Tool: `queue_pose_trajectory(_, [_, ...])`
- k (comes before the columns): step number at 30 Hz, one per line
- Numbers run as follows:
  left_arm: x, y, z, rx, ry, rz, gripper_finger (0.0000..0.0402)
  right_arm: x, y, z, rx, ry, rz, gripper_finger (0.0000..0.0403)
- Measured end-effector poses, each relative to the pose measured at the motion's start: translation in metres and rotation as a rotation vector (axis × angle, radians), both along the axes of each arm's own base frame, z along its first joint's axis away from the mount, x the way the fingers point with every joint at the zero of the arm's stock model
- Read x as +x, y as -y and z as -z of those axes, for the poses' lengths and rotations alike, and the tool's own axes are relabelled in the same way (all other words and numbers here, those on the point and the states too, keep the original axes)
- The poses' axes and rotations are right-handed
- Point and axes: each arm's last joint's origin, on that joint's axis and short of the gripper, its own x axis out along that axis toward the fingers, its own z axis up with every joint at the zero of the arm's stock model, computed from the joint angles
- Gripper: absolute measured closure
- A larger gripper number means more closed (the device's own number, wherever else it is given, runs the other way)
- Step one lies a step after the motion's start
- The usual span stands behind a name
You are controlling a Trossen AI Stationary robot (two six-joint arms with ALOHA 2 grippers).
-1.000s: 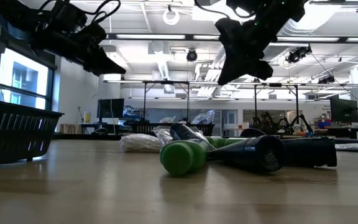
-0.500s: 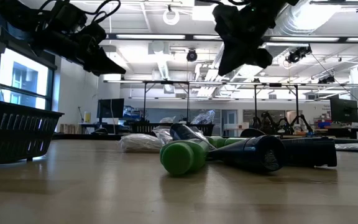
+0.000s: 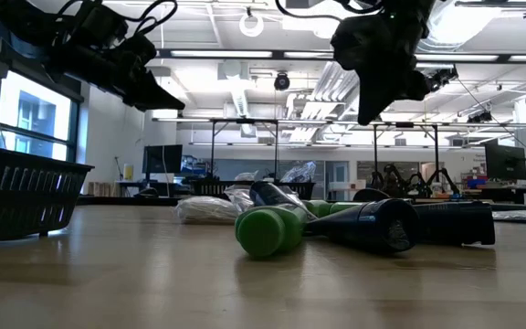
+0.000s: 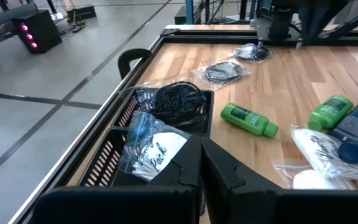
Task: Pick & Place Travel size toiletries
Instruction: Put the dark blue shave cream into the bottom left basket
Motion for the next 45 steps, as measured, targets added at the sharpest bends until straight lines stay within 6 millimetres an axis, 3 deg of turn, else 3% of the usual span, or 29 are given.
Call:
queue_pose_trajectory(23, [0.000,0.000,0.001,-0.012,-0.004,-0.005,0.0402,0.000,-0.006,0.000,0.044,-0.002,-0.074,0.0393])
queue_pose_trajectory(27, [0.000,0.000,0.001,-0.012,-0.004,-0.005,0.0402,0.000,-0.007,0.000,0.045,-0.002,-0.093,0.0357])
queue_pose_trajectory(32, [0.000,0.000,0.001,-0.013,-0.005,-0.005,0.0402,0.001,-0.006,0.000,0.033,0.003,-0.091,0.0280])
queue_pose_trajectory(37, [0.000,0.000,0.001,-0.013,-0.004,-0.005,0.0402,0.011,-0.009,-0.005,-0.024,0.118,-0.195,0.0218])
queue_pose_trajectory(41, [0.000,0.000,0.001,-0.013,-0.004,-0.006,0.0402,0.025,-0.012,-0.007,-0.097,0.226,-0.320,0.0207])
queue_pose_trajectory(45, [0.000,0.000,0.001,-0.013,-0.004,-0.006,0.0402,0.035,-0.009,0.011,-0.070,0.178,-0.353,0.0214])
